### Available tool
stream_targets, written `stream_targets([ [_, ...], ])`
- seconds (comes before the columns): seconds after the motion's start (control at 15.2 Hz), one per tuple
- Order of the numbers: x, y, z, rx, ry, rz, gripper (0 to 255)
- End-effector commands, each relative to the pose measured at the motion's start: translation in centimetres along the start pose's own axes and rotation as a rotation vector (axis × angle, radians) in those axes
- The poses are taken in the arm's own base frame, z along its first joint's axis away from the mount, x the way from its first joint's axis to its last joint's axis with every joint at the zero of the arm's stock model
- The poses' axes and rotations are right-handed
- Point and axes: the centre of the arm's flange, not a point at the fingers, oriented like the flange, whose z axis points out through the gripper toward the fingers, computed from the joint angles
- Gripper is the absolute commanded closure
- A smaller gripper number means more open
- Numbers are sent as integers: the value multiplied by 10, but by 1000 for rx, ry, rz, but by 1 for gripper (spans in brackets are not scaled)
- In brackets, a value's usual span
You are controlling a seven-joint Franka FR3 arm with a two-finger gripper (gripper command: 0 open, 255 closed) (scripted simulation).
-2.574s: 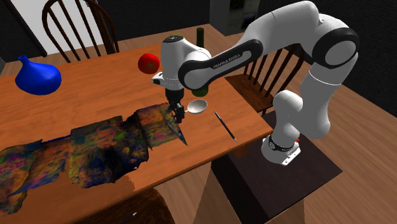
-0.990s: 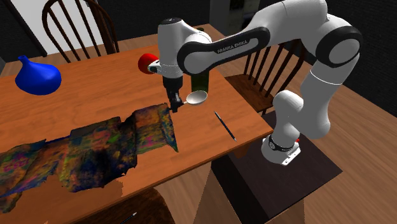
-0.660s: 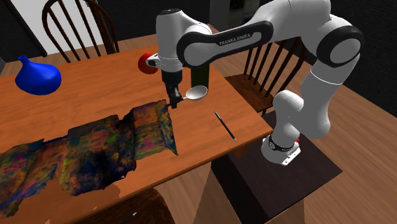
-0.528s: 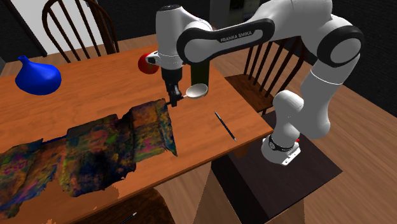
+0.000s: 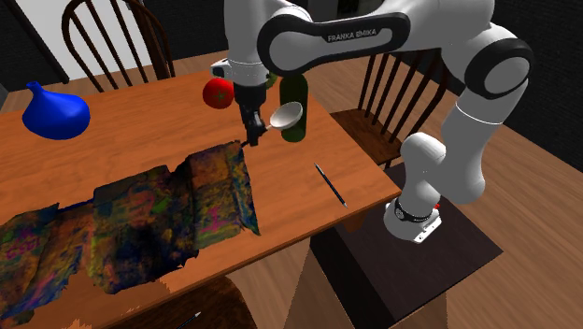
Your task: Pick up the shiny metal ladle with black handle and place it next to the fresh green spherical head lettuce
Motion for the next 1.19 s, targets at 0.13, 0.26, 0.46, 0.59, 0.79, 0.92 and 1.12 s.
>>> stream_targets([
  [0.13, 1, -2, -22, 0, 1, 0, 255],
  [0.26, 2, -3, -32, 0, 1, 0, 255],
  [0.46, 4, -4, -48, 0, 1, 0, 255],
  [0.59, 5, -5, -58, 0, 1, 0, 255],
  [0.79, 7, -7, -74, 0, 1, 0, 255],
  [0.92, 8, -8, -85, 0, 1, 0, 255],
  [1.12, -3, 16, -89, 0, 1, 0, 255],
])
